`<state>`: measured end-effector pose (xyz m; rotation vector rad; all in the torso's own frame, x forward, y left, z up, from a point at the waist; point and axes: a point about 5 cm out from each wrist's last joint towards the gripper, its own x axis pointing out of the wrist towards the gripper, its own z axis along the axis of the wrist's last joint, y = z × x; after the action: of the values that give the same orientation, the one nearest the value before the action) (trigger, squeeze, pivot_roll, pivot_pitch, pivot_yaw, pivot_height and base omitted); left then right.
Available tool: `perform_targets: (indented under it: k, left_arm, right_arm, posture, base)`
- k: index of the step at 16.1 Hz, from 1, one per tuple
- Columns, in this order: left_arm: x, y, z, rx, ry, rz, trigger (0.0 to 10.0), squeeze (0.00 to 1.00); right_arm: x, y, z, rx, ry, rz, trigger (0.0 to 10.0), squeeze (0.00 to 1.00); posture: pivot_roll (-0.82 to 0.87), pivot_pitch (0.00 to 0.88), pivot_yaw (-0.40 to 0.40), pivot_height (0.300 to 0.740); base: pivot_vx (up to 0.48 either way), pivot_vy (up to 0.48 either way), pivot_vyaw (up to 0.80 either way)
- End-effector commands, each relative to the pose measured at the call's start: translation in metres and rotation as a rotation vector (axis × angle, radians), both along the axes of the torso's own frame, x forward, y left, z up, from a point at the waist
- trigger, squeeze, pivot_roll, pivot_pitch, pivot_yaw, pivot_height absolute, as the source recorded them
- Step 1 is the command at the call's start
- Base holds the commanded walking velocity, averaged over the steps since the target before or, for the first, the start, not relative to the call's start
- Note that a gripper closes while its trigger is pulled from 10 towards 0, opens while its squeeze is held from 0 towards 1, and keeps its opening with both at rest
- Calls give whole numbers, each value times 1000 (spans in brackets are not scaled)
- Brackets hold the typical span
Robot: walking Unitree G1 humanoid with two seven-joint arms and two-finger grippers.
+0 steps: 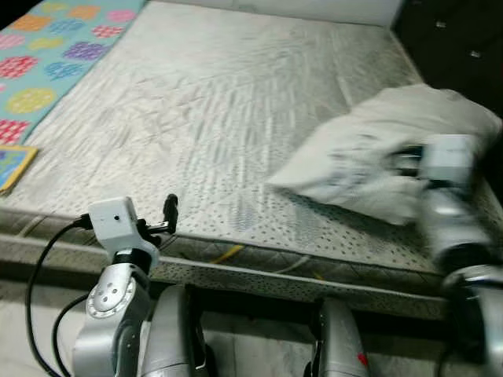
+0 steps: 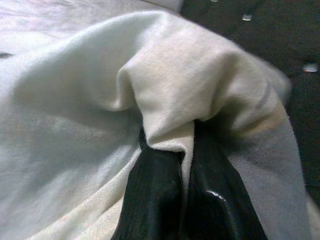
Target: Clean up the room
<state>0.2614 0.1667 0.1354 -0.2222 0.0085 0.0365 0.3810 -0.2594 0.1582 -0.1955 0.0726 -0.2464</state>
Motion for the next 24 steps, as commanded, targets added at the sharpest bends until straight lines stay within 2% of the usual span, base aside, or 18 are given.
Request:
perform_targets:
  k: [1, 2, 3, 4, 5, 6, 8, 10, 13, 15, 19, 22, 24]
  left_arm:
    - [-2, -1, 0, -5, 0, -1, 10000, 0]
    - [-2, -1, -1, -7, 1, -1, 10000, 0]
    - [-2, -1, -1, -7, 1, -1, 10000, 0]
    - [-2, -1, -1, -8, 1, -1, 10000, 0]
    - [-2, -1, -1, -8, 0, -1, 10000, 0]
    - [-2, -2, 0, -8, -3, -2, 10000, 0]
    - [-2, -3, 2, -2, -17, -9, 10000, 0]
    - [-3, -6, 5, 11, -32, -23, 10000, 0]
    - [-4, -11, 12, 37, -72, -31, 10000, 0]
    - [-4, -11, 17, 47, -98, -31, 10000, 0]
    - [-10, -8, 17, 70, -102, -33, 10000, 0]
    - [-5, -9, 25, 88, -142, -29, 10000, 0]
    - [-2, -16, 29, 87, -166, -42, 10000, 0]
  right_arm:
    - [3, 7, 13, -8, -78, 34, 10000, 0]
    - [4, 21, 7, 4, -81, 63, 10000, 0]
    - [3, 27, 4, 6, -87, 81, 10000, 0]
    - [1, 35, 0, 24, -105, 113, 10000, 306]
    - [-1, 39, -3, 33, -106, 124, 10000, 902]
    - [-4, 48, -9, 60, -102, 134, 10000, 1000]
    - [-7, 56, -13, 50, -107, 146, 10000, 1000]
    - [-11, 55, -14, 27, -107, 127, 10000, 1000]
    - [-24, 50, -8, -107, -150, 71, 10000, 1000]
    - [-30, 45, -5, -155, -157, 35, 10000, 1000]
    - [-39, 47, -3, -119, -153, 34, 10000, 1000]
    - [-46, 49, 4, -81, -184, 8, 10000, 1000]
    - [-54, 52, 13, -60, -228, 18, 10000, 1000]
  posture:
    - [11, 70, -7, 531]
    - [9, 69, -8, 531]
    - [9, 69, -8, 531]
    - [9, 69, -8, 531]
    - [9, 69, -8, 531]
    - [9, 68, -9, 531]
    - [9, 62, -10, 531]
    - [6, 54, -15, 531]
    - [5, 36, -28, 531]
    - [4, 22, -34, 531]
    - [-8, 6, -22, 531]
    - [-28, 0, -14, 531]
    - [-47, 0, -10, 531]
  base:
    - [0, 0, 0]
    - [0, 0, 0]
    - [0, 0, 0]
    - [0, 0, 0]
    - [0, 0, 0]
    - [0, 0, 0]
    - [0, 0, 0]
    - [0, 0, 0]
    - [0, 0, 0]
    - [0, 0, 0]
    - [0, 0, 0]
    - [0, 0, 0]
    - [0, 0, 0]
